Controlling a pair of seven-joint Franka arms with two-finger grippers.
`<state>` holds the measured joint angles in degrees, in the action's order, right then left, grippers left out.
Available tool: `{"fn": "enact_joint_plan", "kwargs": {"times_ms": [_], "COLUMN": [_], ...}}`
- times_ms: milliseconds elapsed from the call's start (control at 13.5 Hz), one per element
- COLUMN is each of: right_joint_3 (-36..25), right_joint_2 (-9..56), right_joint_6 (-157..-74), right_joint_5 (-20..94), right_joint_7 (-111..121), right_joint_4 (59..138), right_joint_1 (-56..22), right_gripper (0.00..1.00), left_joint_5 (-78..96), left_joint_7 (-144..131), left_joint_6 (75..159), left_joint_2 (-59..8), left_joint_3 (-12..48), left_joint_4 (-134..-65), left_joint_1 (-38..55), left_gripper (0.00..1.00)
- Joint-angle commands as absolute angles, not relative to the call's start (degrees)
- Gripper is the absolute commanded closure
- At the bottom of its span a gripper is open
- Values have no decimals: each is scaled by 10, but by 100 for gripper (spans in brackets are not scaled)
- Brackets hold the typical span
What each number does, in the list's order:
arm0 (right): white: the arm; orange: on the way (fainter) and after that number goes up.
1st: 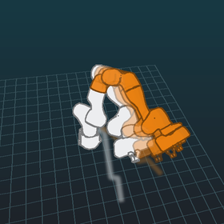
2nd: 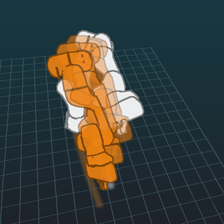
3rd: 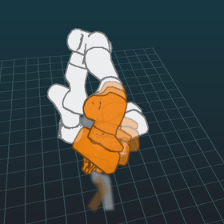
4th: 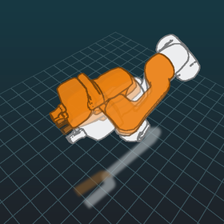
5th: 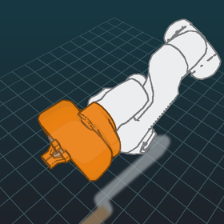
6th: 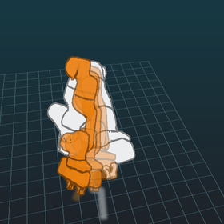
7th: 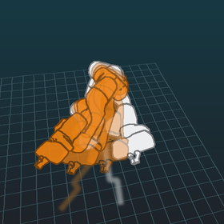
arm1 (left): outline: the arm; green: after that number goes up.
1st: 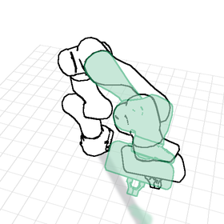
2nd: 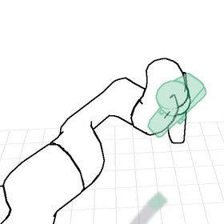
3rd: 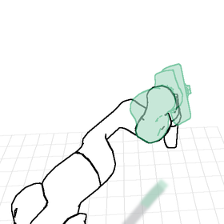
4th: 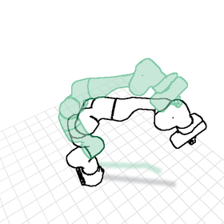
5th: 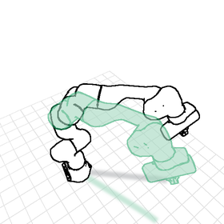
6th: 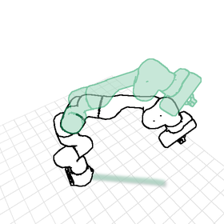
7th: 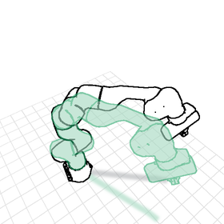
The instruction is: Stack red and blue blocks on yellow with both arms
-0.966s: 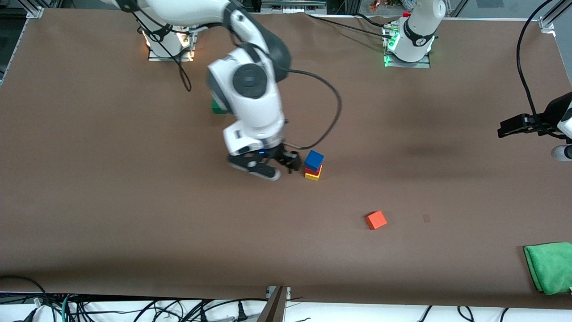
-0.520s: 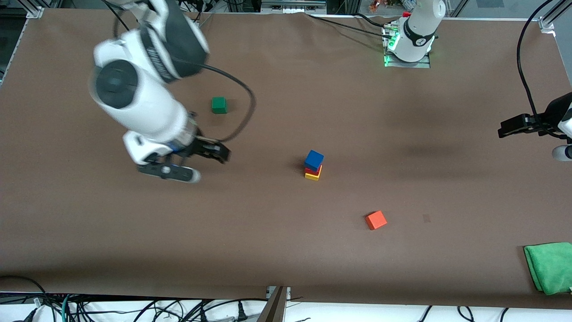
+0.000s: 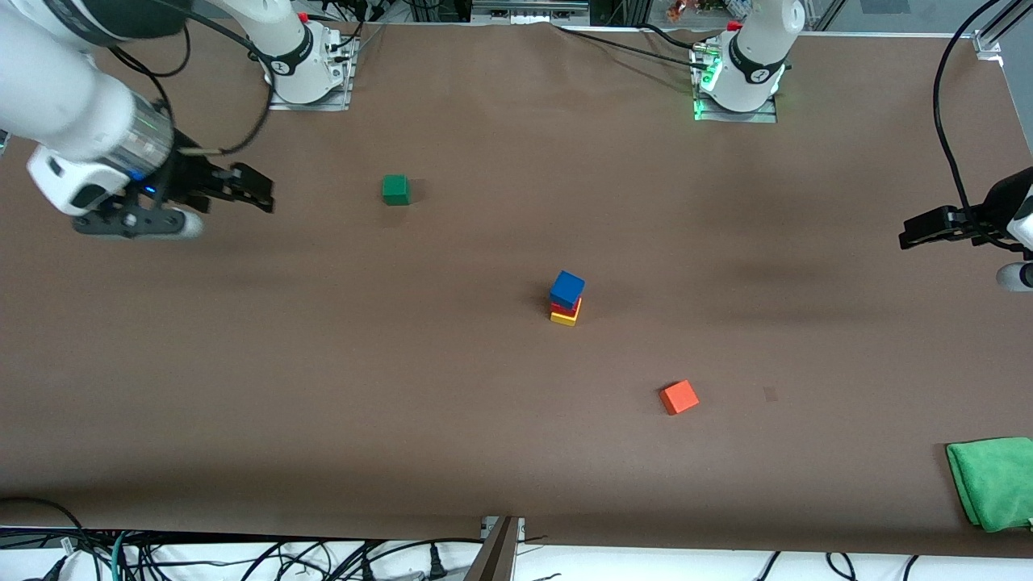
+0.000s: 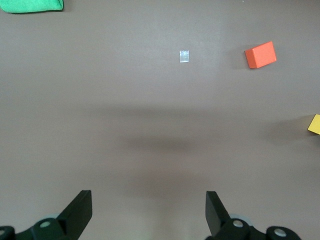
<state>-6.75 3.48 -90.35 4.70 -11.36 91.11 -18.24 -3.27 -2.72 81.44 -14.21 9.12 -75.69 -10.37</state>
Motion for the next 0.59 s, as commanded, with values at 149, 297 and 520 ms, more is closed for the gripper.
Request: {"fn": "enact_joint_plan", "kwargs": {"times_ms": [149,297,520], "right_joint_3": [-54,-54,-54], "right_joint_2": [19,24,25], "right_joint_6": [-910,-910,-910], "right_joint_5": [22,22,22], "right_joint_7": [-84,-83,-82], "right_joint_4": [927,919,920], "right_joint_1": [-173,-172,-173], "right_gripper": [0,0,0], "left_joint_5": [-21,-21,-22], "left_joint_7": [-15,-15,-15], "left_joint_6": [813,813,813], "left_joint_2": [-148,-148,-148], "left_joint_3": [91,91,91], "left_joint_4": [-744,-744,-744], "left_joint_1": [-109,-109,-109], "left_gripper": [0,0,0]}}
